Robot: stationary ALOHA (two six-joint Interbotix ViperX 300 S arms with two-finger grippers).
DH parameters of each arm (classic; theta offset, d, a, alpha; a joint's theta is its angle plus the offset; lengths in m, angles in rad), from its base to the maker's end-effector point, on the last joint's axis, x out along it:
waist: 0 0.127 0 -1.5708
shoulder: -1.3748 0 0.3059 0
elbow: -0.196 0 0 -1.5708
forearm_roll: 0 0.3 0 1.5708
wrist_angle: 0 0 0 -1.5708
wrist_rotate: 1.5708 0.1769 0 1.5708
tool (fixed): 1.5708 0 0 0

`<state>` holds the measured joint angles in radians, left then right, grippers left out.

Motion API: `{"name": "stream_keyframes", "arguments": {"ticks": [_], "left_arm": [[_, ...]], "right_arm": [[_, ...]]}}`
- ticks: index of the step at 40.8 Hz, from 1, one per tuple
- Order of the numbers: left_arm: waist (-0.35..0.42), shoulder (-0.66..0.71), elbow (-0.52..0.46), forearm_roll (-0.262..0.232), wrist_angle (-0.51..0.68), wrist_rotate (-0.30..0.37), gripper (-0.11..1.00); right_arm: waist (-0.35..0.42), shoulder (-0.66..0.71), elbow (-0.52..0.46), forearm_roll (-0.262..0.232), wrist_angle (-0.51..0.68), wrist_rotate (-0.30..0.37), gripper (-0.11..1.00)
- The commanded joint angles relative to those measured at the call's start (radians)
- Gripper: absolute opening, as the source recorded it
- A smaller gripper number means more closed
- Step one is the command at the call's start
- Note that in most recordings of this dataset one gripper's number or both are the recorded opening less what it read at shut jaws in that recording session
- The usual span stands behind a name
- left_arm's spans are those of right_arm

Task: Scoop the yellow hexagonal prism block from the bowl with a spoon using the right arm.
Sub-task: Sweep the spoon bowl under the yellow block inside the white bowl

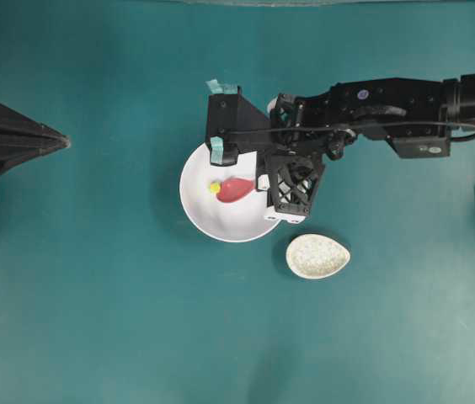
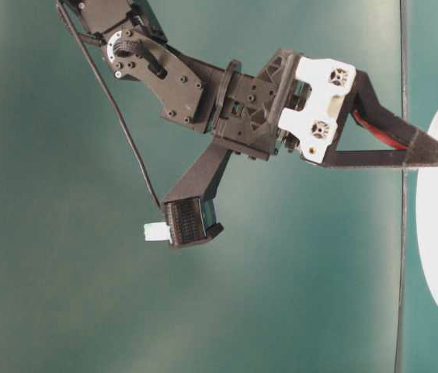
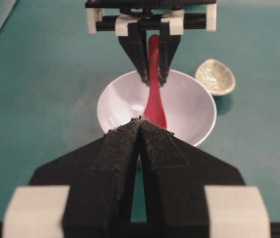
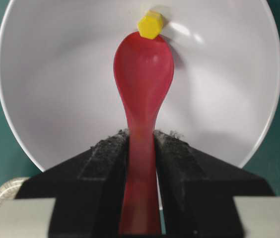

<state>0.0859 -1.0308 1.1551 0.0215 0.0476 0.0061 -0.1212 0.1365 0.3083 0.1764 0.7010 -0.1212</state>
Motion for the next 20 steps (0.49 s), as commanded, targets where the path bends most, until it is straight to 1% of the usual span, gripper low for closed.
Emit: {"name": "stream_keyframes", "arguments": {"ticks": [1,20], "left_arm": [[0.003,0.003,-0.028,0.002,-0.008,-0.002,0.03],[0.003,0.005,-0.028,0.003,-0.009,-0.002,0.03]], "right_arm": [[0.002,-0.014,-0.025,-0.002,-0.017,-0.002,0.25],[0.002,-0.009,-0.034,-0.002,-0.058,-0.002,0.25]]}}
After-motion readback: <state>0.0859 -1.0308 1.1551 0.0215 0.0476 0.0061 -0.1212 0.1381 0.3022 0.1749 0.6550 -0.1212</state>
